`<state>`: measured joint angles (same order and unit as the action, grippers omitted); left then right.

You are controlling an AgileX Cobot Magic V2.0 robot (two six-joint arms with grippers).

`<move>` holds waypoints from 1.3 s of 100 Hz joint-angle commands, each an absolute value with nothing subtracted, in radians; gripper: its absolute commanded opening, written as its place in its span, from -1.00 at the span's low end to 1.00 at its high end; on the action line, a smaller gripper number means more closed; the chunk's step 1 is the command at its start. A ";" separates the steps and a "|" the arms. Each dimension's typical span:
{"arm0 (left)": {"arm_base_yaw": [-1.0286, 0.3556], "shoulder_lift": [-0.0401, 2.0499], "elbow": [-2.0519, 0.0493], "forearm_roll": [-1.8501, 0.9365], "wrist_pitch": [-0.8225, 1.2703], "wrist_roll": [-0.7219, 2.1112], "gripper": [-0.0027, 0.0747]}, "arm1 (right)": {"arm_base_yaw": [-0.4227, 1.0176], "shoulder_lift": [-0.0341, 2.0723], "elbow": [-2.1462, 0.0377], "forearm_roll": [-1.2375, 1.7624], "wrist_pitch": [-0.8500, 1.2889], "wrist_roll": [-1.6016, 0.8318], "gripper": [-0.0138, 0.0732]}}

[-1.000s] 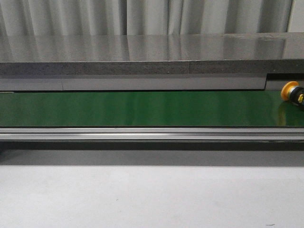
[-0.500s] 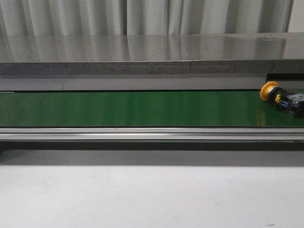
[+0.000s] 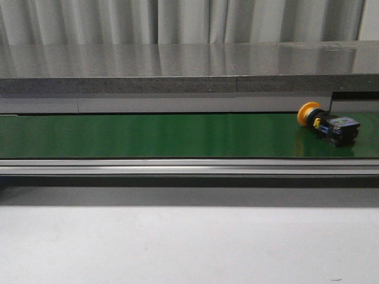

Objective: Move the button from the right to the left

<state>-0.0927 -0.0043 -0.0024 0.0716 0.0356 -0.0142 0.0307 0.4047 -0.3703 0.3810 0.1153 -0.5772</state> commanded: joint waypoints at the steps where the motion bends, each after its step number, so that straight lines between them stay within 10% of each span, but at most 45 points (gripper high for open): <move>1: -0.098 -0.041 0.039 0.063 -0.044 -0.026 -0.92 | 0.032 0.382 -0.392 0.385 0.105 -0.586 0.41; 31: -0.098 -0.041 0.039 0.063 -0.044 -0.026 -0.92 | 0.032 0.373 -0.391 0.389 0.208 -0.585 0.28; 62: -0.098 -0.041 0.039 0.063 -0.044 -0.026 -0.92 | 0.032 0.373 -0.391 0.402 0.185 -0.585 -0.85; 130: -0.098 -0.041 0.039 0.063 -0.044 -0.026 -0.92 | 0.032 0.373 -0.391 0.402 0.126 -0.585 -0.82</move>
